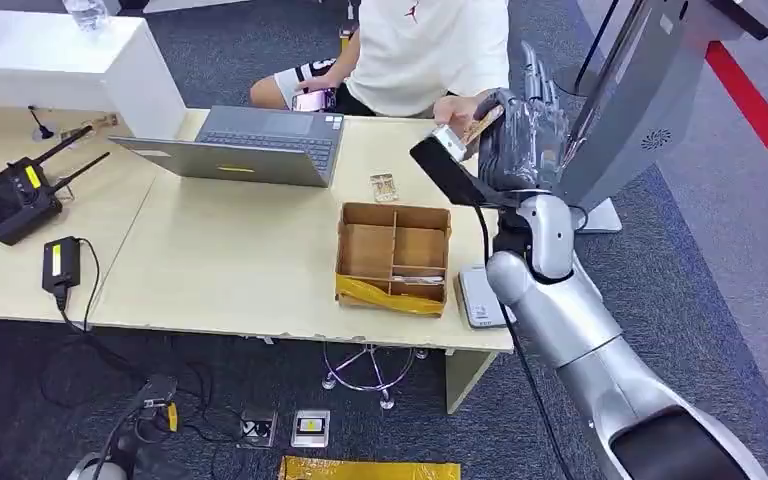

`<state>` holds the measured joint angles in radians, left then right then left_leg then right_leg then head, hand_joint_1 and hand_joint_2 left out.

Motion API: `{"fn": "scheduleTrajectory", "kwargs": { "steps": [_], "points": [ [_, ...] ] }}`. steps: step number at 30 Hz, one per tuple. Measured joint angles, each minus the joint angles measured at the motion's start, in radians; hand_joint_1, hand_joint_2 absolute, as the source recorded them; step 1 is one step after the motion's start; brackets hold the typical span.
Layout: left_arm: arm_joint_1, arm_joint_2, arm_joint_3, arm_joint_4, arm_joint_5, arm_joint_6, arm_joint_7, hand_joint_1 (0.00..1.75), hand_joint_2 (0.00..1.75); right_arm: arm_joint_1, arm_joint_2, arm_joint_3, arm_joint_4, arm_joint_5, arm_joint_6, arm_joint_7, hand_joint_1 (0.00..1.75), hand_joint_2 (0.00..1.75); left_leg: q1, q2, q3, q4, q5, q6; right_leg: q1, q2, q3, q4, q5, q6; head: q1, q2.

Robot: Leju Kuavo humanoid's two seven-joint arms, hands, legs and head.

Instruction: Pass the card to the sensor for recognition and then transmit it.

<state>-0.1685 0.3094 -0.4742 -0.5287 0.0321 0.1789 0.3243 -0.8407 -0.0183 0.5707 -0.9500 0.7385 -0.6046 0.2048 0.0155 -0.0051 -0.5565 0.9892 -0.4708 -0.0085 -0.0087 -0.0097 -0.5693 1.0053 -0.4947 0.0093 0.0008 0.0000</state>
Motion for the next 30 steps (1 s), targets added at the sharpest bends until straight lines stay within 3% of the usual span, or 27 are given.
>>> {"fn": "scheduleTrajectory", "kwargs": {
  "steps": [8, 9, 10, 11, 17, 22, 25, 30],
  "points": [
    [-0.021, -0.018, 0.0, 0.029, -0.033, -0.018, -0.003, 0.0, 1.75, -0.034, 0.012, 0.018, 0.144, 0.06, 0.015, 0.071, 1.75, 1.75, 0.0, 0.001, 0.0, 0.0, 0.0, 0.0, 0.0, 0.001, -0.001, -0.001, 0.0, 0.0, 0.0, 0.0],
    [-0.025, -0.021, 0.0, 0.033, -0.037, -0.022, -0.003, 0.0, 1.75, -0.035, 0.011, 0.018, 0.154, 0.071, 0.021, 0.079, 1.59, 1.75, 0.0, 0.001, 0.0, 0.0, 0.0, 0.0, 0.0, 0.001, -0.001, -0.001, 0.0, 0.0, 0.0, 0.0],
    [-0.029, -0.023, 0.0, 0.037, -0.04, -0.024, -0.003, 0.0, 1.75, -0.035, 0.01, 0.018, 0.164, 0.08, 0.026, 0.084, 1.59, 1.75, 0.0, 0.001, 0.0, 0.0, 0.0, 0.0, 0.0, 0.001, -0.001, -0.001, 0.0, 0.0, 0.0, 0.0],
    [-0.031, -0.024, 0.0, 0.041, -0.043, -0.026, -0.003, 0.0, 1.75, -0.035, 0.01, 0.018, 0.172, 0.088, 0.03, 0.089, 0.0, 1.75, 0.0, 0.001, 0.0, 0.0, 0.0, 0.0, 0.0, 0.002, -0.001, -0.001, 0.0, 0.0, 0.0, 0.0],
    [-0.032, -0.026, 0.001, 0.055, -0.044, -0.033, -0.003, 0.0, 1.75, -0.032, 0.002, 0.021, 0.199, 0.122, 0.042, 0.086, 0.0, 1.75, 0.0, 0.003, 0.0, 0.0, 0.0, 0.0, 0.0, 0.005, -0.002, 0.0, 0.001, 0.0, 0.0, 0.0],
    [-0.023, -0.027, 0.01, 0.061, -0.041, -0.03, -0.003, 0.0, 1.75, -0.005, -0.006, 0.021, 0.158, 0.129, 0.029, 0.039, 0.0, 1.75, 0.0, 0.003, 0.0, 0.0, 0.0, 0.0, 0.0, 0.005, -0.002, 0.0, 0.0, 0.0, 0.0, 0.0],
    [-0.001, -0.024, 0.024, 0.061, -0.032, -0.022, -0.002, 0.0, 1.75, 0.07, -0.027, 0.015, 0.014, 0.174, 0.039, 0.042, 0.0, 1.75, 0.0, 0.003, 0.0, 0.0, -0.001, 0.0, 0.0, 0.005, -0.003, 0.0, 0.0, 0.0, 0.0, 0.0],
    [0.051, -0.009, 0.058, 0.053, -0.002, 0.001, -0.002, 0.0, 1.75, 0.203, -0.073, 0.016, -0.305, 0.205, 0.184, 0.045, 0.0, 1.75, 0.0, 0.005, 0.0, 0.0, -0.002, -0.002, 0.0, 0.007, -0.003, 0.0, -0.001, -0.001, 0.0, 0.0]
  ]
}}
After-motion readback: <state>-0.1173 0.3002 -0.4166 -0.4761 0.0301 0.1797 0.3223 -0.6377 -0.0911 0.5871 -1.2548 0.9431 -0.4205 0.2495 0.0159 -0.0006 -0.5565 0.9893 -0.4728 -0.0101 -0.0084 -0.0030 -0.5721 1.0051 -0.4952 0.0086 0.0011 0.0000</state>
